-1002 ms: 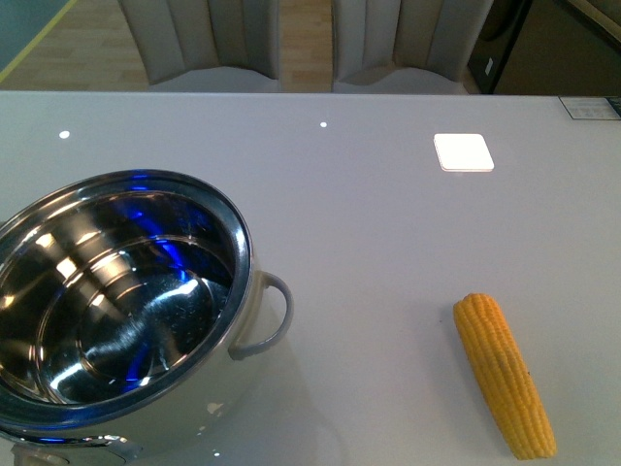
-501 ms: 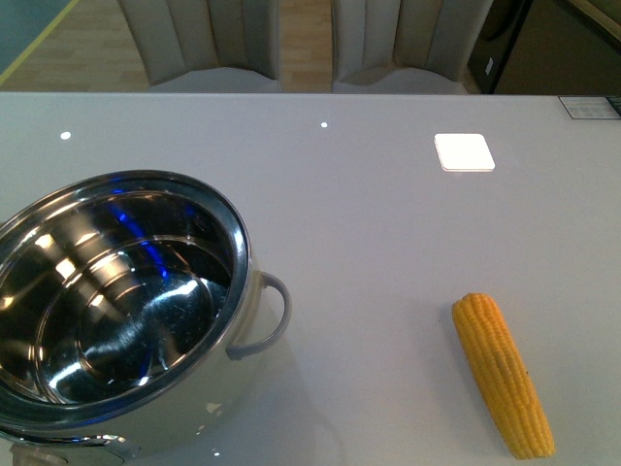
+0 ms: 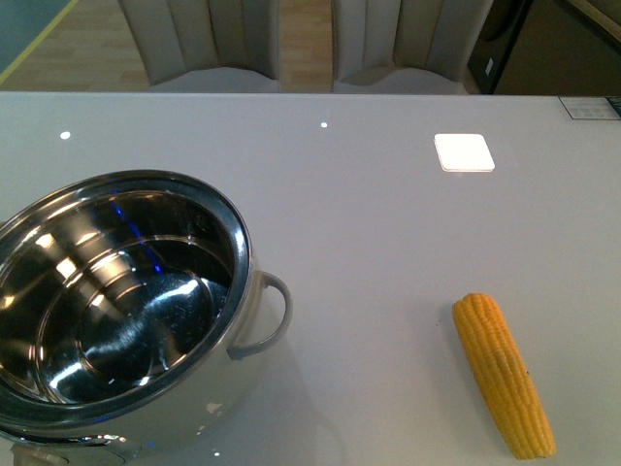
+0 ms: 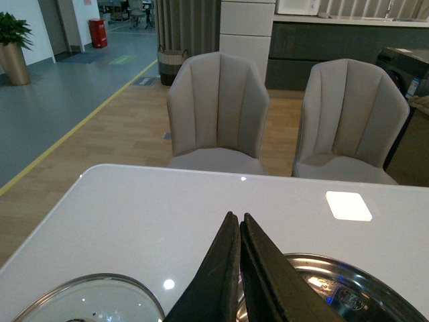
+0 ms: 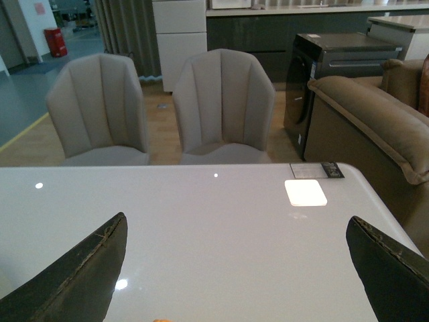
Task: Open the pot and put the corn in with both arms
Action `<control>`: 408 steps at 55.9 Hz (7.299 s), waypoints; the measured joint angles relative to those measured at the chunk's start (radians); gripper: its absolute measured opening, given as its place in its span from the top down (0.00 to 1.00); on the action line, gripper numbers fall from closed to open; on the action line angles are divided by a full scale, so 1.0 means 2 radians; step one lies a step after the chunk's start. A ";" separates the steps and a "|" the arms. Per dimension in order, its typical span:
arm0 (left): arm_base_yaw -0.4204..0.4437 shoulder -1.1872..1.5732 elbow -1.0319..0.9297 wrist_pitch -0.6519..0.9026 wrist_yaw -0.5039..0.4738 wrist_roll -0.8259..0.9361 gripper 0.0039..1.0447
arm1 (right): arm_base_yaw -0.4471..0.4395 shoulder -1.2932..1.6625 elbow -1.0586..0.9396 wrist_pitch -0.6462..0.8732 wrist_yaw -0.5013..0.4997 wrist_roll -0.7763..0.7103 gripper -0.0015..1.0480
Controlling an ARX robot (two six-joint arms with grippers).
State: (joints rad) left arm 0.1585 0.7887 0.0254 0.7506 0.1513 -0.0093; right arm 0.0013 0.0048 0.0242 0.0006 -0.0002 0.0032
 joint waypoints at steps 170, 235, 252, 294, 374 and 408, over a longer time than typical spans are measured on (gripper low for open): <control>-0.078 -0.392 -0.006 -0.375 -0.076 0.002 0.07 | 0.054 0.593 0.123 0.030 0.013 0.012 0.09; -0.078 -0.392 -0.006 -0.375 -0.076 0.002 0.07 | 0.137 1.086 0.305 0.173 0.035 -0.025 0.19; -0.078 -0.392 -0.006 -0.375 -0.076 0.002 0.07 | 0.138 1.057 0.293 0.176 0.028 -0.043 0.61; -0.078 -0.392 -0.006 -0.375 -0.076 0.002 0.07 | 0.275 0.803 0.411 0.026 -0.082 0.102 0.80; -0.078 -0.392 -0.006 -0.375 -0.076 0.002 0.07 | 0.395 1.093 0.695 -0.028 -0.127 0.333 0.61; -0.078 -0.392 -0.006 -0.375 -0.076 0.002 0.07 | 0.309 0.956 0.552 0.042 -0.145 0.343 0.09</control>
State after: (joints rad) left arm 0.0025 0.0055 0.0128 0.0013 -0.0002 -0.0048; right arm 0.6201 1.9175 1.1278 0.0853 -0.2897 0.6899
